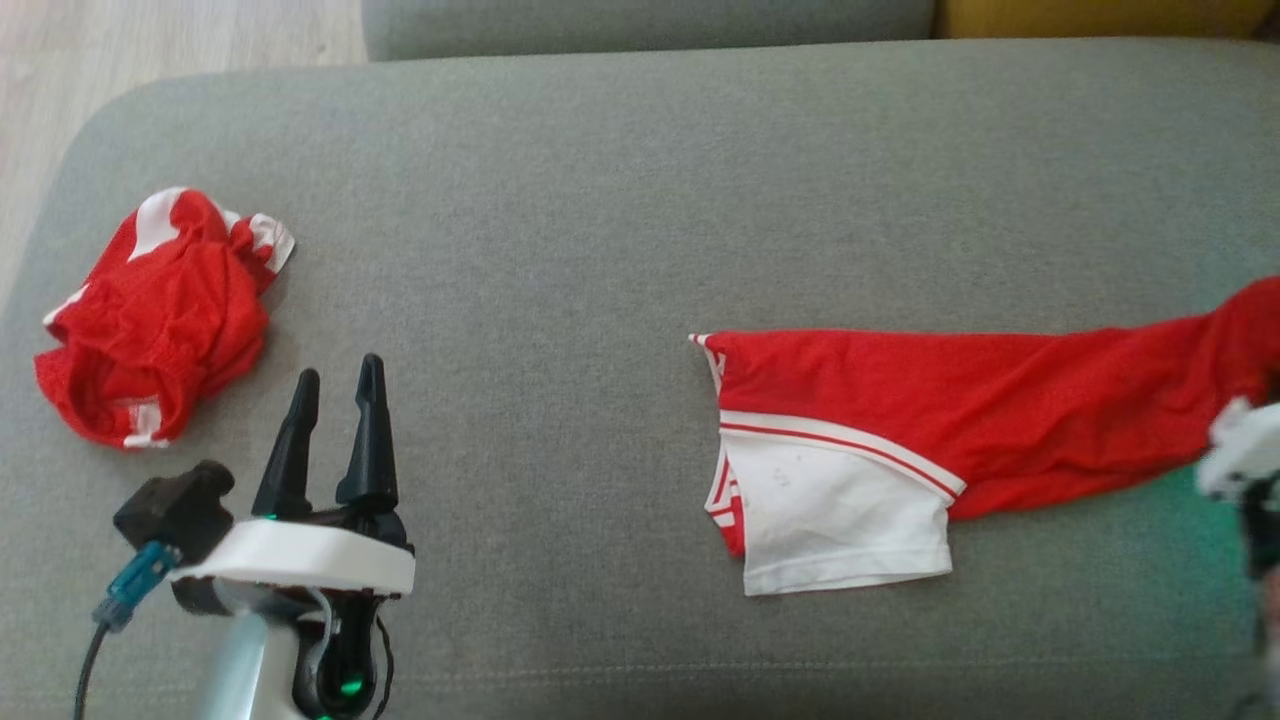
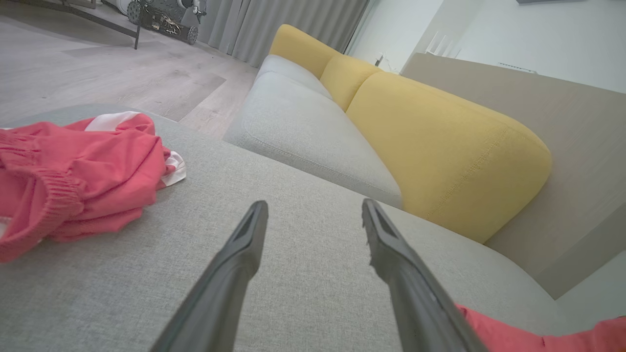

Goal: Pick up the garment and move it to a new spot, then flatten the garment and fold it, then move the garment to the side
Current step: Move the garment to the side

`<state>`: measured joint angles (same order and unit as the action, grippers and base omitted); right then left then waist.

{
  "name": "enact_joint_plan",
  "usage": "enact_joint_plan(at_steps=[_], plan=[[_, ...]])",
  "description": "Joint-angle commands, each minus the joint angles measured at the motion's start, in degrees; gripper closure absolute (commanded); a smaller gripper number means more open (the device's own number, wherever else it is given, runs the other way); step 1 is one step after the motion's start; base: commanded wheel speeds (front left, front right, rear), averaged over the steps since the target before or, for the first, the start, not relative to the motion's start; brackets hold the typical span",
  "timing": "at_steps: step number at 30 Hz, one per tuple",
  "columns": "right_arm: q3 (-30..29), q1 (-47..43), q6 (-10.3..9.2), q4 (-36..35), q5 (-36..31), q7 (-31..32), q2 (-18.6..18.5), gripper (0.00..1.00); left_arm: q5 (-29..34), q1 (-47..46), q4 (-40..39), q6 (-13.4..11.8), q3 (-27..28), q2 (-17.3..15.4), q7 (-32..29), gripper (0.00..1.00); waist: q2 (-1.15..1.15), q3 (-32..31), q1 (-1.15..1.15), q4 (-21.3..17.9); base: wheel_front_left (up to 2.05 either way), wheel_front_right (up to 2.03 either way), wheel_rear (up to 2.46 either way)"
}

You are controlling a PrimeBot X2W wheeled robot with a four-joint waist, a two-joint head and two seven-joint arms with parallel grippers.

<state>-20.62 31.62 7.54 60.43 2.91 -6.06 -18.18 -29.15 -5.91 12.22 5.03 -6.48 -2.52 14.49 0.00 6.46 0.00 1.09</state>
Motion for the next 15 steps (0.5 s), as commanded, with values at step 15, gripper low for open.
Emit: enact_joint_plan(at_steps=[15], plan=[[23.0,-5.8,-0.05,-26.4,17.6,11.2,15.0,1.00,-1.6,1.2,-1.5,-1.4,2.2,-0.4,0.5,0.00,0.00,-5.5,0.00,-2.7,0.00,0.00,0.00]])
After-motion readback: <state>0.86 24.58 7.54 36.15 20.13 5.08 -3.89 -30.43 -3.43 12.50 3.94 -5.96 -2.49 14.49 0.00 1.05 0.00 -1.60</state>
